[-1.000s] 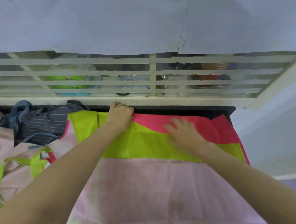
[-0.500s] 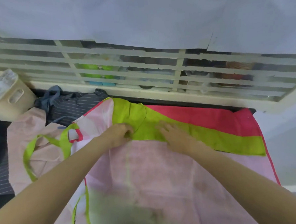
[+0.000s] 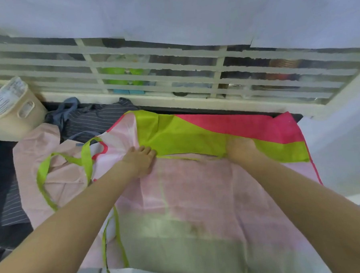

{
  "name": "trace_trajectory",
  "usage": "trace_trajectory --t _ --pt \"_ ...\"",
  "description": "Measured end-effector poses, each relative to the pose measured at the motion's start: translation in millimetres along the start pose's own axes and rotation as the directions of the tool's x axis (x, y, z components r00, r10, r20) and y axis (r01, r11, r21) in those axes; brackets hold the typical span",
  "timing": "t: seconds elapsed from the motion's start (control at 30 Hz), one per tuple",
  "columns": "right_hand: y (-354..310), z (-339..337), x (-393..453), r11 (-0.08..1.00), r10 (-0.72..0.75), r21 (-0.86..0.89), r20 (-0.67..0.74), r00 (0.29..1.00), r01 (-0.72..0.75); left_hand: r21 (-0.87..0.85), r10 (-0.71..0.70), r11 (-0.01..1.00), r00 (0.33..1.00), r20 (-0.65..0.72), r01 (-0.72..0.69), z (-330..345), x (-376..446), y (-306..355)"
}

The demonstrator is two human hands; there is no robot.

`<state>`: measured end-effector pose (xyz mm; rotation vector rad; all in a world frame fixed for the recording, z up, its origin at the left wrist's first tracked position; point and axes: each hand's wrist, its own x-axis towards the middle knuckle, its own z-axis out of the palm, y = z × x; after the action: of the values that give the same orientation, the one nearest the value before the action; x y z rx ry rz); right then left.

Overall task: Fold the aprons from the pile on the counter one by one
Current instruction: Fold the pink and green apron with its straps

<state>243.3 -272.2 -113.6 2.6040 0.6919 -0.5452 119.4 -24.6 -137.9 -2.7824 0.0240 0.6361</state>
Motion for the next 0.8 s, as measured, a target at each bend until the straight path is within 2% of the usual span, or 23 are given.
trace_trajectory --t 0.07,0.1,0.13,0.2,0.3,0.4,0.5,0.7,0.77,0.8 --pt "5 6 -21 0.999 0.015 0.050 -0.075 0.997 -0.011 0.000 0.006 1.000 0.995 -0.101 -0.006 -11 -14 7" --pt "2 5 -33 0.998 0.013 0.068 -0.125 0.992 -0.005 -0.005 0.074 0.997 0.974 -0.216 -0.077 -12 -24 10" --pt "-5 5 -50 0.996 -0.005 0.091 -0.159 0.987 0.019 0.000 0.167 0.984 0.927 -0.336 -0.178 -13 -39 14" --pt "-24 6 -77 0.981 -0.128 0.117 -0.199 0.972 0.153 0.060 0.346 0.932 0.829 -0.439 -0.357 -4 -65 15" --pt "-56 21 -121 0.912 -0.355 0.132 -0.221 0.909 0.388 0.039 0.439 0.887 0.817 -0.374 -0.460 25 -108 14" --pt "-83 36 -153 0.856 -0.437 0.162 -0.282 0.854 0.491 0.118 0.477 0.877 0.815 -0.329 -0.465 58 -144 6" --pt "-106 50 -165 0.836 -0.437 0.220 -0.286 0.853 0.502 0.197 0.457 0.889 0.809 -0.371 -0.412 85 -159 8" --pt "-129 80 -178 0.862 -0.421 0.259 -0.111 0.900 0.436 0.234 0.528 0.848 0.711 -0.465 -0.476 84 -152 25" --pt "-138 78 -182 0.843 -0.369 0.398 -0.061 0.927 0.362 0.131 0.509 0.842 0.690 -0.515 -0.524 70 -153 27" --pt "-144 70 -185 0.799 -0.344 0.508 -0.054 0.937 0.322 -0.010 0.451 0.845 0.723 -0.523 -0.534 58 -154 32"
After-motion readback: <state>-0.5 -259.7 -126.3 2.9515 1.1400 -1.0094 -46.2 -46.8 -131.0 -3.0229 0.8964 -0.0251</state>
